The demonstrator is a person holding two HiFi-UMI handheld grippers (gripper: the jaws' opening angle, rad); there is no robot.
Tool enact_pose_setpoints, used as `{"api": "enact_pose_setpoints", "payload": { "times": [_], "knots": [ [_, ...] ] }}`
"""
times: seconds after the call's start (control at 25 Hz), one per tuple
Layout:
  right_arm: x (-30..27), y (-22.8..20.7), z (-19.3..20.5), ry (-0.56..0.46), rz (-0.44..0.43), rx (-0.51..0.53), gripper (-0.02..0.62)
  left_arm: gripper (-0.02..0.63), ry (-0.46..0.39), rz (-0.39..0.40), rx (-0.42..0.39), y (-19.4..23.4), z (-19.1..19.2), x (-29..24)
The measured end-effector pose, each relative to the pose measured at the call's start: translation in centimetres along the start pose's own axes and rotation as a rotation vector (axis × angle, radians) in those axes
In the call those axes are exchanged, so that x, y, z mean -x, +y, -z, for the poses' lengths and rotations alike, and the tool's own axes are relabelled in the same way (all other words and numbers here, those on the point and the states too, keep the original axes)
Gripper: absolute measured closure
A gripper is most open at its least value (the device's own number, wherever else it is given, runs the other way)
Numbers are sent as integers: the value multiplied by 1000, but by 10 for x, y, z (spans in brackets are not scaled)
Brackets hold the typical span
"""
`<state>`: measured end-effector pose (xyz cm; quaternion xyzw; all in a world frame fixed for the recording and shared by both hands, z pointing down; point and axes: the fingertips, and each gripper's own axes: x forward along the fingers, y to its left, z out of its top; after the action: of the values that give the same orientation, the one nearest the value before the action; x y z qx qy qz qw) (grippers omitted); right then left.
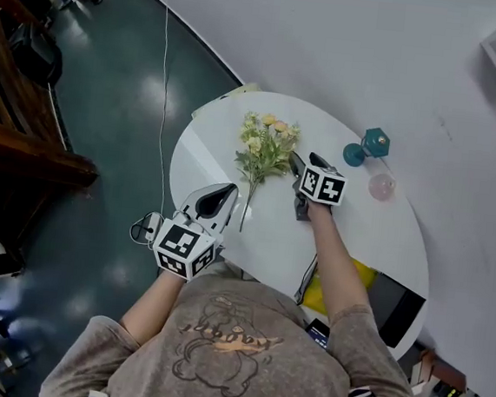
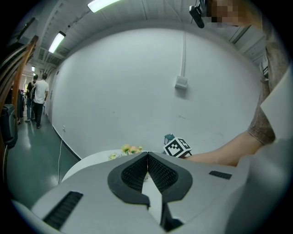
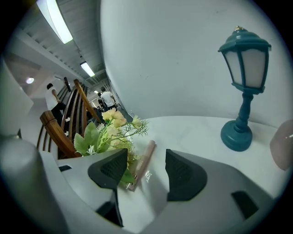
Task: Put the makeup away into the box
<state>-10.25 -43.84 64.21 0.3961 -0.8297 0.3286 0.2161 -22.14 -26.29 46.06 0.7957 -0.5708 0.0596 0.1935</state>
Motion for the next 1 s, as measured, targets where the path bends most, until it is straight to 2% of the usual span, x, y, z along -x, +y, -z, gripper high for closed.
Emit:
{"api": "enact_pose_setpoints", "payload": {
  "times": [0.4, 1.0],
  "knots": [
    [-24, 1, 16, 64, 33, 50, 360, 584, 39, -12, 19, 14, 14, -6],
    [-38, -3, 29, 119, 90, 146, 414, 584, 50, -30, 42, 27, 20, -6]
  ]
}}
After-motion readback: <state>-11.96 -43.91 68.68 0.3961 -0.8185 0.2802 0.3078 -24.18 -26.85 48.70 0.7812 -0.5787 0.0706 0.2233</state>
